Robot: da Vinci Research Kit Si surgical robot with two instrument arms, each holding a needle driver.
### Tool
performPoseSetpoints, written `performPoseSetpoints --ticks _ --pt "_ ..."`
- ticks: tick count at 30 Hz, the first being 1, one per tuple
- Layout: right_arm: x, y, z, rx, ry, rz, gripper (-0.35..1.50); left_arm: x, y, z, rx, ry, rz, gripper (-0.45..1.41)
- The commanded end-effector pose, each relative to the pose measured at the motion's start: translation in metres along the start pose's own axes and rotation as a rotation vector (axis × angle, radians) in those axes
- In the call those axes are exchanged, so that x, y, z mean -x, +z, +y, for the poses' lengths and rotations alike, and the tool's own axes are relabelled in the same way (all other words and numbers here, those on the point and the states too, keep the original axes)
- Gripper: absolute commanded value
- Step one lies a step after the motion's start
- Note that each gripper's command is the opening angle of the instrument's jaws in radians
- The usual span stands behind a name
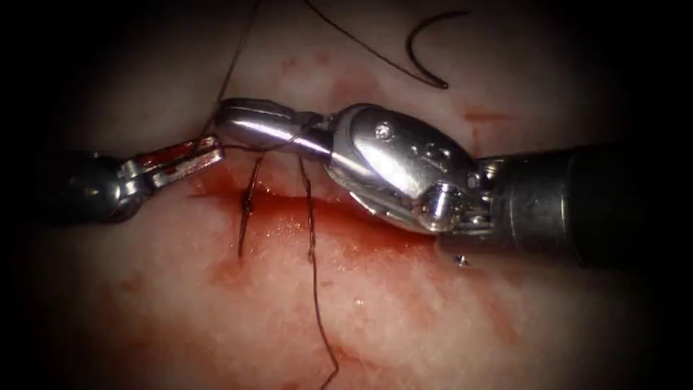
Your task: Wound Closure
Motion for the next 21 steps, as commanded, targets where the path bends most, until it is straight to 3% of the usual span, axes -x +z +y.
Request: performPoseSetpoints --ticks 1,10,15,18,19,21 --pt "0.0005 0.0008 -0.0003 -0.012 -0.004 -0.002 -0.35 0.0005 0.0004 0.0002 0.001 -0.003 0.002 -0.45" --pt "0.0003 0.0008 -0.0006 -0.020 -0.023 -0.018 -0.35 0.0005 0.0007 -0.0002 -0.009 -0.011 0.002 -0.45" --pt "0.0003 0.0012 -0.0008 -0.127 -0.020 -0.052 -0.35 0.0013 0.0013 0.0005 0.003 -0.020 0.010 -0.45" --pt "0.0004 0.0014 -0.0011 -0.215 -0.020 -0.089 0.42 0.0016 0.0017 0.0009 0.020 -0.028 0.006 -0.45" --pt "0.0004 0.0015 -0.0012 -0.240 -0.015 -0.101 0.59 0.0017 0.0018 0.0010 0.027 -0.027 0.006 -0.45" --pt "0.0004 0.0018 -0.0015 -0.303 -0.023 -0.133 0.71 0.0019 0.0020 0.0013 0.037 -0.029 0.002 -0.45"
